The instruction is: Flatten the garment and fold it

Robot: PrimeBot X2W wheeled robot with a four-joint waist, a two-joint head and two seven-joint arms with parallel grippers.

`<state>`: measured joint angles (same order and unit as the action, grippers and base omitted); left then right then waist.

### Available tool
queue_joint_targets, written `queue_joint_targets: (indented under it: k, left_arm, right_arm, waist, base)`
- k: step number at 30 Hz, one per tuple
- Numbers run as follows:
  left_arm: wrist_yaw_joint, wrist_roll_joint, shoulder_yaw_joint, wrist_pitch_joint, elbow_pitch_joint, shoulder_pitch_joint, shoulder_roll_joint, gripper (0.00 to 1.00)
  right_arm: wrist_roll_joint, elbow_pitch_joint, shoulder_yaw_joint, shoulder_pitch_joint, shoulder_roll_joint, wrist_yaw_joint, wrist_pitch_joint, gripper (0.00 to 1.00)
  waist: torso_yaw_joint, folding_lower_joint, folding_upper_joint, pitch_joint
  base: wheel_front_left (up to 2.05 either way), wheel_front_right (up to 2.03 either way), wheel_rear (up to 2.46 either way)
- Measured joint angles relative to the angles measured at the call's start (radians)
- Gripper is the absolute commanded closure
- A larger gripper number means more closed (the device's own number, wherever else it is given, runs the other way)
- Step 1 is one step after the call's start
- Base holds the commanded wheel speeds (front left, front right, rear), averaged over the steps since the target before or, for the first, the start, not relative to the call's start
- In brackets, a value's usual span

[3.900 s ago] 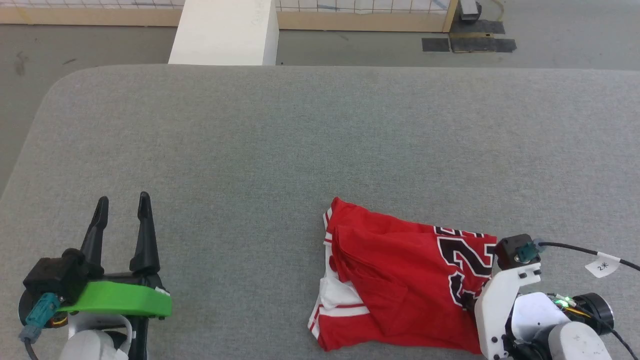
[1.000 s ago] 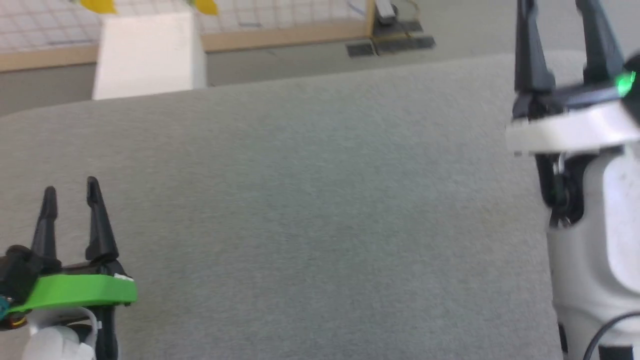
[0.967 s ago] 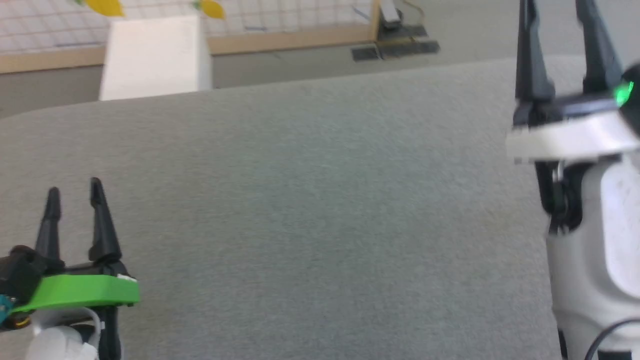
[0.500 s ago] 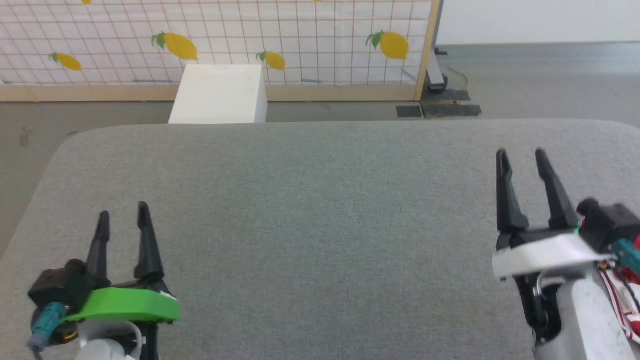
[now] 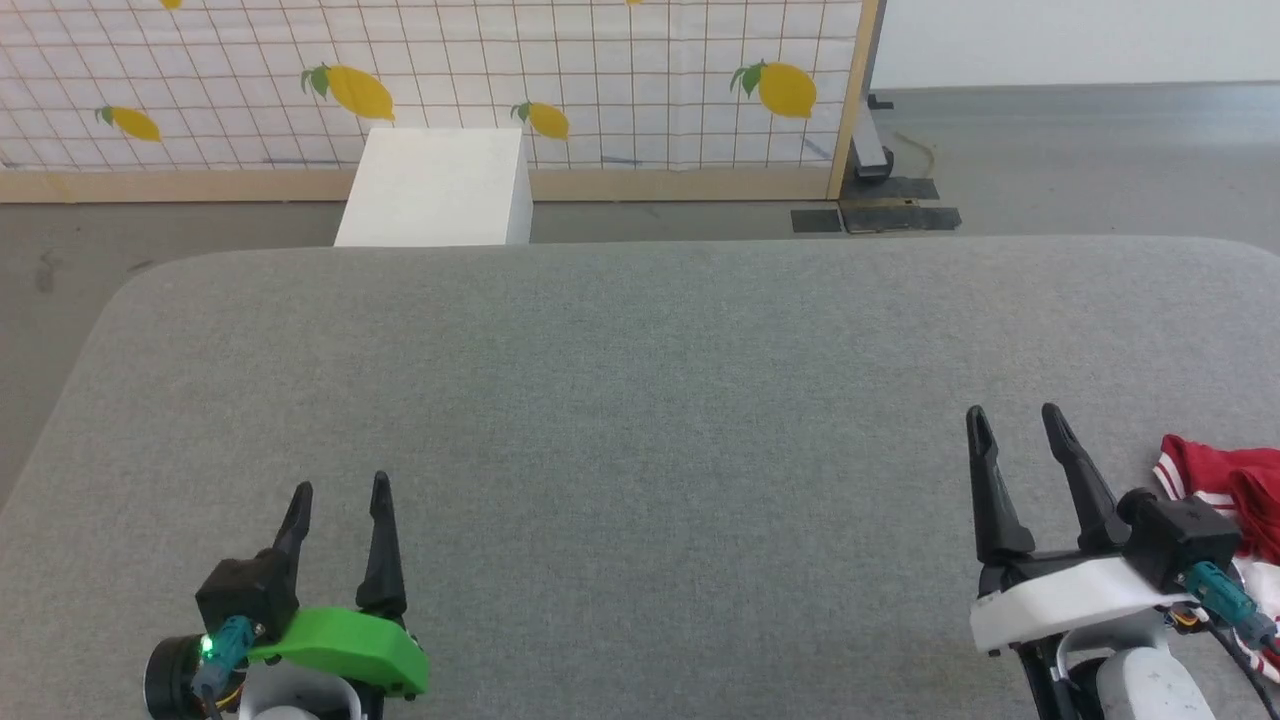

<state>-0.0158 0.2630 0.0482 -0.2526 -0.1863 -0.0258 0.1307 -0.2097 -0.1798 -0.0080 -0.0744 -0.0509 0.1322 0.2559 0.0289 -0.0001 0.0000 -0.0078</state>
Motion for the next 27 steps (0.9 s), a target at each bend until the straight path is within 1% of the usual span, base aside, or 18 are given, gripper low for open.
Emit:
queue_joint_targets:
  k: [8, 14, 16, 17, 27]
  left_arm:
    - [-0.007, -0.006, -0.010, -0.001, -0.008, -0.008, -0.011, 0.00]
    - [-0.001, -0.006, -0.016, -0.004, -0.008, -0.016, -0.019, 0.00]
    - [0.007, -0.006, -0.019, -0.004, -0.009, -0.017, -0.019, 0.00]
    - [0.007, -0.006, -0.019, -0.004, -0.009, -0.017, -0.019, 1.00]
    - [0.007, -0.006, -0.018, 0.005, -0.003, -0.016, -0.019, 1.00]
  right_arm:
    - [0.005, -0.006, 0.008, 0.015, 0.000, 0.000, 0.000, 0.00]
    - [0.005, -0.008, 0.009, 0.015, 0.000, 0.000, 0.000, 0.00]
    - [0.005, -0.008, 0.009, 0.015, 0.000, 0.000, 0.000, 0.00]
    - [0.005, -0.008, 0.010, 0.015, 0.000, 0.000, 0.000, 1.00]
    - [0.009, -0.004, 0.008, 0.015, 0.000, 0.000, -0.010, 1.00]
  waist:
    - [-0.006, 0.0001, 0.0000, 0.022]
    - [-0.010, 0.0000, 0.0000, 0.030]
    - [-0.010, 0.0000, 0.0000, 0.032]
    - [-0.010, 0.0001, 0.0000, 0.033]
    - [-0.011, 0.0000, 0.0000, 0.032]
  base:
    - [0.00, 0.00, 0.00]
    - [0.00, 0.00, 0.00]
    - [0.00, 0.00, 0.00]
    - [0.00, 0.00, 0.00]
    - [0.00, 0.00, 0.00]
